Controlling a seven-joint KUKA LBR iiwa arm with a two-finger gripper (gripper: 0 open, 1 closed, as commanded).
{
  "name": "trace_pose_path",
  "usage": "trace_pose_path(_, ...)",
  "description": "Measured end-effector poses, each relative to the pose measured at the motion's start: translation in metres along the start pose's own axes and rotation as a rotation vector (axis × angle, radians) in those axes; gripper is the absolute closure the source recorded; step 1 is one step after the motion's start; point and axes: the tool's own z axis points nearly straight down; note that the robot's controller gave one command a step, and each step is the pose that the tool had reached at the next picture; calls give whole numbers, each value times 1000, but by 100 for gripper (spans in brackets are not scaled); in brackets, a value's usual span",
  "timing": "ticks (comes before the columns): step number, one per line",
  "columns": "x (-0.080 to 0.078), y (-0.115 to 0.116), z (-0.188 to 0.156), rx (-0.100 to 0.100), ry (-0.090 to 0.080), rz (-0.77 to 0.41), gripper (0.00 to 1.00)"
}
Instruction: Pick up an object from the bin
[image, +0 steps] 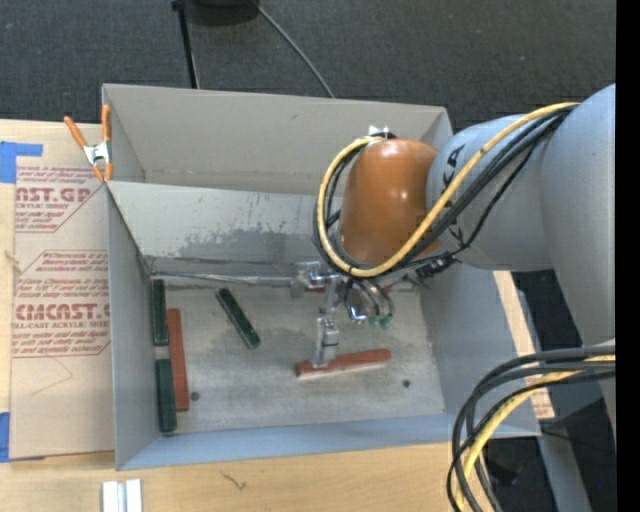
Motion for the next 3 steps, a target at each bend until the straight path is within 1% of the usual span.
trace_pose_path(1, 25, -6, 19, 0, -7, -97, 0)
trace_pose_path(2, 37, -53, 50, 0, -3, -4, 100)
trace_pose_path(3, 37, -53, 50, 0, -3, -3, 100)
